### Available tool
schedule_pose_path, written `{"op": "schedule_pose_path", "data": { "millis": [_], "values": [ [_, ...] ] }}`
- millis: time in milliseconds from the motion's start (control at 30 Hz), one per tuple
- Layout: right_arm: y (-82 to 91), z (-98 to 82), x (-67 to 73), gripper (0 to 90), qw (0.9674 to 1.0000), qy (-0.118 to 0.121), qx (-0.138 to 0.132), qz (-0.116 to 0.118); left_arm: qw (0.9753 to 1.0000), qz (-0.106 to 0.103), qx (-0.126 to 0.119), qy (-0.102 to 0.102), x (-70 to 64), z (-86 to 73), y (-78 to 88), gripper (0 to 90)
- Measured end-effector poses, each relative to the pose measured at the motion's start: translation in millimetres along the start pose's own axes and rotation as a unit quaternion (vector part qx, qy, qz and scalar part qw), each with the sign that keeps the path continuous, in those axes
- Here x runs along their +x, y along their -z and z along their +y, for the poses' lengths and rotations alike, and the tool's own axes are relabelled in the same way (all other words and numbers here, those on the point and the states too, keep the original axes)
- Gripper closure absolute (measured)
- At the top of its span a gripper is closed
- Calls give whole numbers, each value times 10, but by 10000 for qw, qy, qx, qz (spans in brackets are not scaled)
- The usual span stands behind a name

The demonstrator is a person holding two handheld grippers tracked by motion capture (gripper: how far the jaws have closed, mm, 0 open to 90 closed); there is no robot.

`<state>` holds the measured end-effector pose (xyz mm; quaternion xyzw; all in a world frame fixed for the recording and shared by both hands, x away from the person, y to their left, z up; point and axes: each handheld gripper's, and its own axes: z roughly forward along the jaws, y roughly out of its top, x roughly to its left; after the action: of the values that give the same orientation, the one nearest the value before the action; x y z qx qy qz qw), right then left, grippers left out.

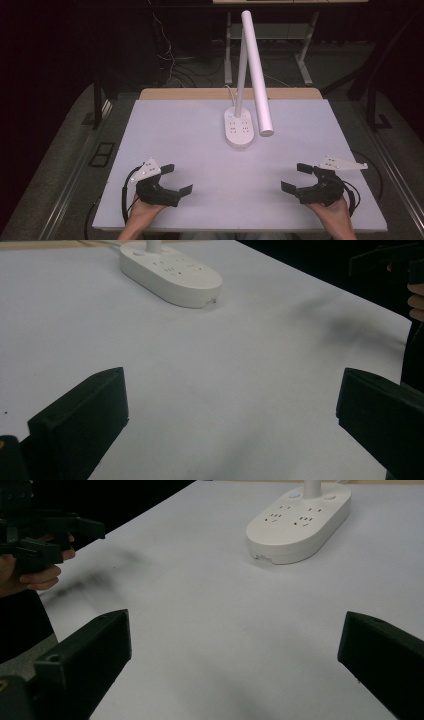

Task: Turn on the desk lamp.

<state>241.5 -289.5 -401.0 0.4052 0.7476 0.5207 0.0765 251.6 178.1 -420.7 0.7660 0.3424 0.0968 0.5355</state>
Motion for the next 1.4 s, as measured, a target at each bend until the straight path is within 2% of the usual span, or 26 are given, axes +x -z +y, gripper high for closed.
{"op": "schedule_pose_path", "data": {
  "millis": [233, 900, 1100, 1233, 1400],
  "values": [
    [0, -12, -18, 4, 9999, 44, 93, -4, 10000, -3, -3, -12, -8, -7, -1, 0],
    [24, -36, -43, 4, 9996, -126, 255, -14, 10000, 24, -16, -21, -26, -13, -4, 0],
    [24, -8, -76, 5, 9994, -100, 332, 3, 10000, 91, -28, -2, -21, -17, 7, 0],
    [15, 31, -101, 4, 9987, -90, 494, 16, 9999, 124, -29, 2, -9, -20, 15, 0],
    [4, 108, -118, 4, 9986, -46, 518, 7, 9999, 143, -32, 7, -8, -23, 17, 0]
  ]
}}
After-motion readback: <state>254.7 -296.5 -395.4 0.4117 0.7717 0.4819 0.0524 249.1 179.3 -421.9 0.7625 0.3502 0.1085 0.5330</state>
